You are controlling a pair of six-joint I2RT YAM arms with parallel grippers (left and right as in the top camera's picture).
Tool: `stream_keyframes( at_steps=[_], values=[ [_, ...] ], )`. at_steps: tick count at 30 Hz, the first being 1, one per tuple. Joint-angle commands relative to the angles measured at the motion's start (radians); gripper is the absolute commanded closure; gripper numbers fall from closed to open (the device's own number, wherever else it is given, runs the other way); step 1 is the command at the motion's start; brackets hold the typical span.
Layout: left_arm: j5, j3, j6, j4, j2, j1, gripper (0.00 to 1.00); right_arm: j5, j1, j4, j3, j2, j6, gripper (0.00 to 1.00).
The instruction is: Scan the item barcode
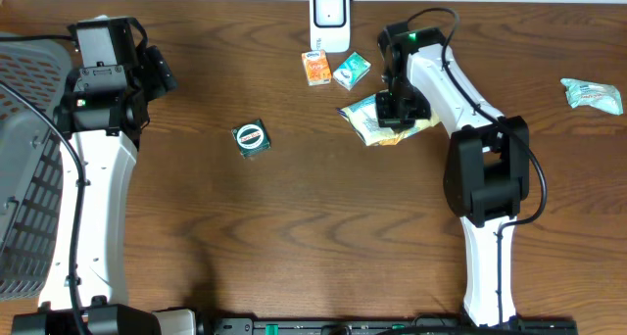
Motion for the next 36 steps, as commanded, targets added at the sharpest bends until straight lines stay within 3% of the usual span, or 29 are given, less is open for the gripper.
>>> stream_keyframes(
  at_steps=[1, 6, 17, 27, 30, 36],
  values=[
    [-0.010, 0.008, 0.013, -0.001, 0.007, 0.004, 0.02, 0.146, -0.014, -0.056, 0.006, -0.082, 0.021, 0.99],
    [-0.010, 0.008, 0.013, -0.001, 0.007, 0.004, 0.02, 0.186, -0.031, -0.050, 0.006, -0.195, 0.036, 0.99],
    [-0.010, 0.008, 0.013, -0.001, 0.007, 0.004, 0.02, -0.019, -0.031, 0.266, 0.005, -0.214, 0.046, 0.99],
    [-0.010, 0.008, 0.013, -0.001, 0.007, 0.004, 0.02, -0.013, -0.029, 0.166, 0.005, -0.041, 0.045, 0.99],
    [-0.010, 0.008, 0.013, -0.001, 0.007, 0.004, 0.02, 0.061, -0.033, 0.121, 0.005, -0.015, 0.047, 0.99],
    [-0.010, 0.008, 0.013, -0.001, 0.007, 0.004, 0.02, 0.455, -0.076, 0.057, 0.008, -0.051, 0.138, 0.99]
  ],
)
